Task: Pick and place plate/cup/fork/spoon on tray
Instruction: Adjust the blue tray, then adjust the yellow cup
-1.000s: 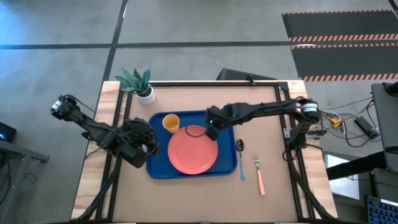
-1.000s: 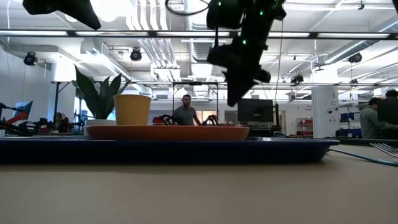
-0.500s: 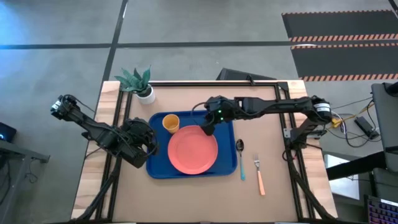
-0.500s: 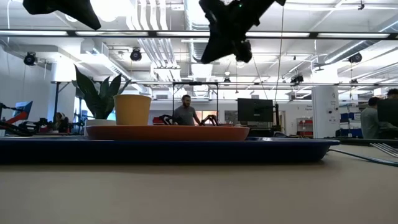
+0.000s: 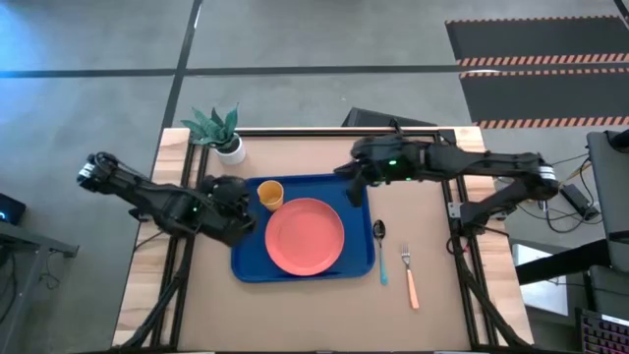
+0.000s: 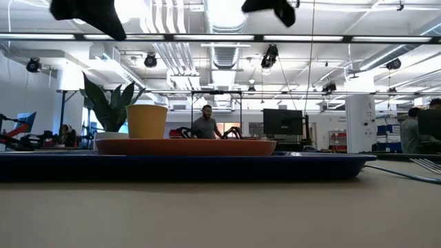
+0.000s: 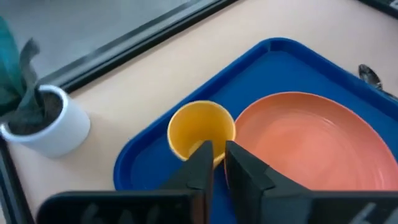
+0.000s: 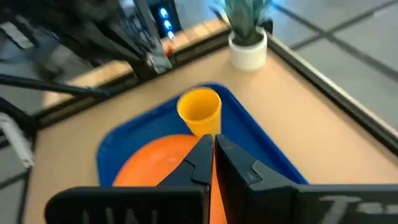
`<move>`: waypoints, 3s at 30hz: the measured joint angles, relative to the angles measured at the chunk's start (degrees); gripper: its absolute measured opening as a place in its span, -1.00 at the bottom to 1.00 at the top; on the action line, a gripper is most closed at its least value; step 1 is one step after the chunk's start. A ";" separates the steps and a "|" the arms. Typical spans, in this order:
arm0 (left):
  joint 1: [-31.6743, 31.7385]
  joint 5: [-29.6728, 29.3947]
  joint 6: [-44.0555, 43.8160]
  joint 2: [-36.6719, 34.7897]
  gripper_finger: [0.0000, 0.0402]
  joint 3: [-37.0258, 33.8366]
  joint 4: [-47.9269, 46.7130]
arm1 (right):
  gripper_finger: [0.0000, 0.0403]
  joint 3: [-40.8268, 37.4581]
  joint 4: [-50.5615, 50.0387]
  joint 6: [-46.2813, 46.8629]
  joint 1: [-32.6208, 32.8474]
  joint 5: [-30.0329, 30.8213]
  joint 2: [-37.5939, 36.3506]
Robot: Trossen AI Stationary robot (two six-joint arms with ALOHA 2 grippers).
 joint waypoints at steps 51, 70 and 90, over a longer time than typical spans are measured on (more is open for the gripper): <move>39.35 43.56 39.88 22.33 -0.29 6.38 7.15 | -0.96 -0.15 -10.17 -3.50 2.02 -1.51 -11.81; 40.61 39.60 45.18 21.88 -0.29 11.92 -1.64 | -0.96 -0.15 -10.12 -3.52 2.02 -1.45 -11.81; 41.72 41.17 45.82 25.06 -0.29 9.48 -1.74 | -0.96 -0.15 -10.10 -3.37 2.02 -1.43 -11.81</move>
